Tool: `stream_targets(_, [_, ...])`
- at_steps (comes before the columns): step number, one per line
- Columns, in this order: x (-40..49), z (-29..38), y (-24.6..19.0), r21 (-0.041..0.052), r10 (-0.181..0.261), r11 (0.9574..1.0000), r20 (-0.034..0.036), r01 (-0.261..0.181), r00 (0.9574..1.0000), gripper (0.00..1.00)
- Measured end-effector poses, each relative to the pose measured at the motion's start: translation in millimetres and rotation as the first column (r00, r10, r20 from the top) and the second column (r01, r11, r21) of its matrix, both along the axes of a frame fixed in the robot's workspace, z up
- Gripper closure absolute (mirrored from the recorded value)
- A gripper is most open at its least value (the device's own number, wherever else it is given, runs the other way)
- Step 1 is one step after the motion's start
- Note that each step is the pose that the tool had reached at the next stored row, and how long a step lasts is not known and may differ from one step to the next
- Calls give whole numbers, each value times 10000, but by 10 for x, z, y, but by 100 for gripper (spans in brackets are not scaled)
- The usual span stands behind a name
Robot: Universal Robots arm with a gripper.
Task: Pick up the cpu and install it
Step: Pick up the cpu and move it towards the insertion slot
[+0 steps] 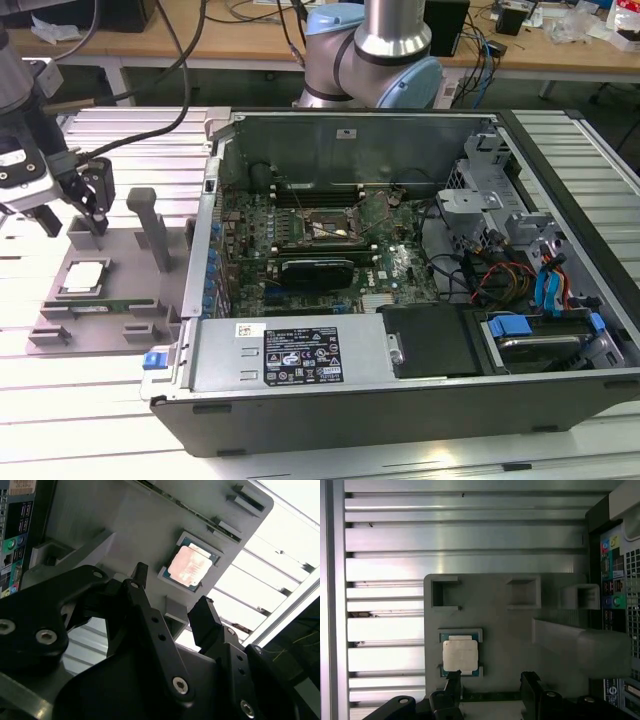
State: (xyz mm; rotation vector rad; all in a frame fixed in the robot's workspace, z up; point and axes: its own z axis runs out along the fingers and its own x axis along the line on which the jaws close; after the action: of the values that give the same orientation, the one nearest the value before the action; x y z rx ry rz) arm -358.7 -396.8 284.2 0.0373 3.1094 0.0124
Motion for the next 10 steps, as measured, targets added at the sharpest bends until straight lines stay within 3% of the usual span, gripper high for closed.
stream_targets(10, [-1,-37,-12,1,0,10000,1,0,10000,40])
